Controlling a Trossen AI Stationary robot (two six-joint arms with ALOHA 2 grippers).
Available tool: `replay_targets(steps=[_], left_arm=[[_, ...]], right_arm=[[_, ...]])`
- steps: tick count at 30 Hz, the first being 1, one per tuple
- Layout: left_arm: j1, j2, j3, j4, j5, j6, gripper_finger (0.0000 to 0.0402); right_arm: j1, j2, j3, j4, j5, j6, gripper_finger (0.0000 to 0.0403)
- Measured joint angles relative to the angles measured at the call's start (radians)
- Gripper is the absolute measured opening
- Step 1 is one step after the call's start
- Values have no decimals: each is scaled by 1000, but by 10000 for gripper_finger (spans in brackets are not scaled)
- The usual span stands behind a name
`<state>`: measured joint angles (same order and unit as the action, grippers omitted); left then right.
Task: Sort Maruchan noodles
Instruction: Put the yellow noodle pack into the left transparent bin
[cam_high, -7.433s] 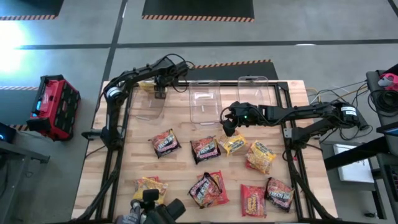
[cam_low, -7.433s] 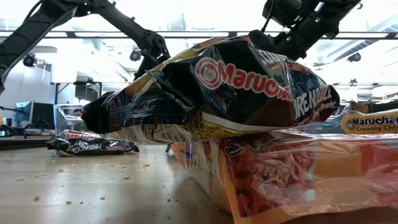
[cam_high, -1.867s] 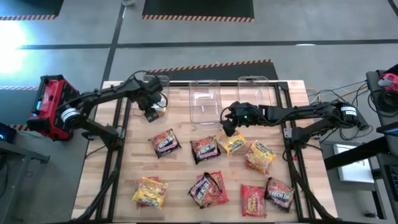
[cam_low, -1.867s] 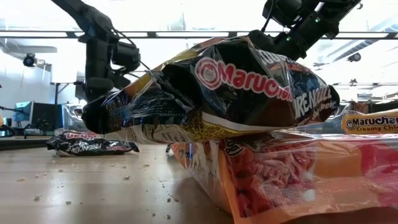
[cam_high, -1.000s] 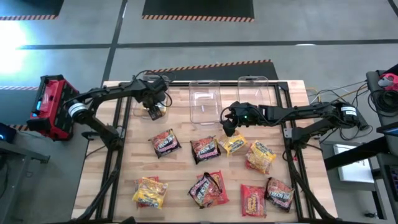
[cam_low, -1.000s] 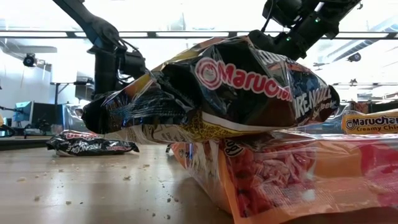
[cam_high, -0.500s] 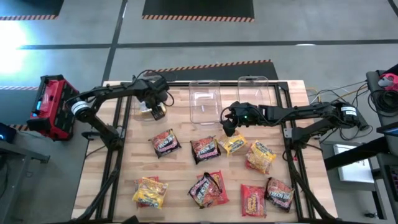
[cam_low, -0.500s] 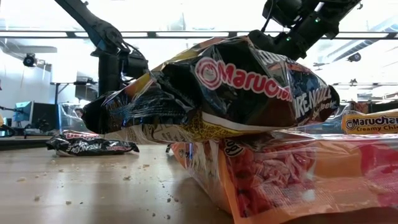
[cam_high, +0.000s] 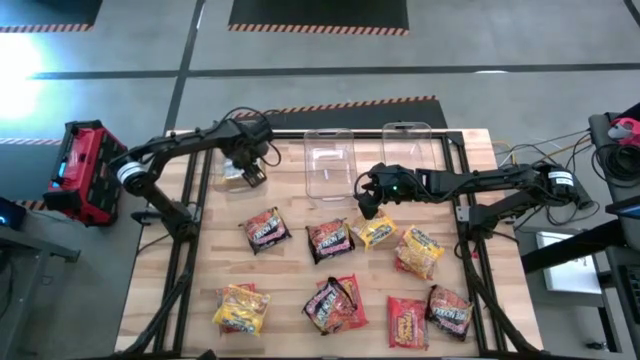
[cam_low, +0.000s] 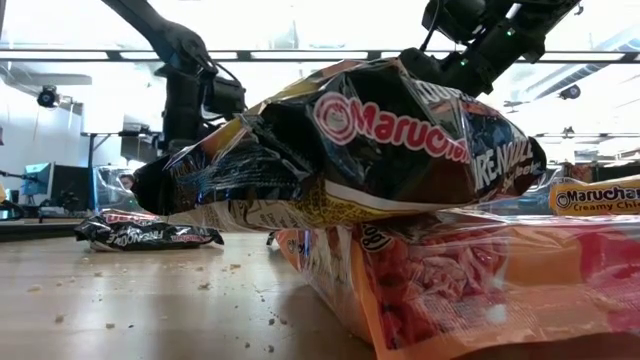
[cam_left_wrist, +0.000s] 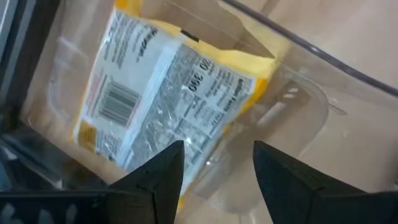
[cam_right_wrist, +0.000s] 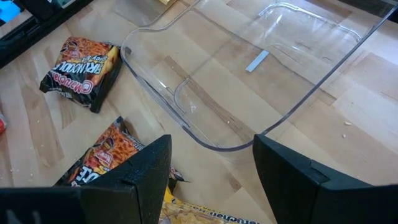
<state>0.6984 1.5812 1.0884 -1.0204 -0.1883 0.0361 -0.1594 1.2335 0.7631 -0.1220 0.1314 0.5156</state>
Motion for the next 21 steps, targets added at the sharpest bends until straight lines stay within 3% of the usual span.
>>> replay_targets(steps=[6,13,21], left_arm=[[-58,-68,-14,-22,8,-43,174],[-169,-232,-15,-20,15,-119,174],[-472,-339,-37,63,14,-312,174]], right_arm=[[0,0,0,0,0,0,215],[0,0,0,0,0,0,215],[0,0,0,0,0,0,215]])
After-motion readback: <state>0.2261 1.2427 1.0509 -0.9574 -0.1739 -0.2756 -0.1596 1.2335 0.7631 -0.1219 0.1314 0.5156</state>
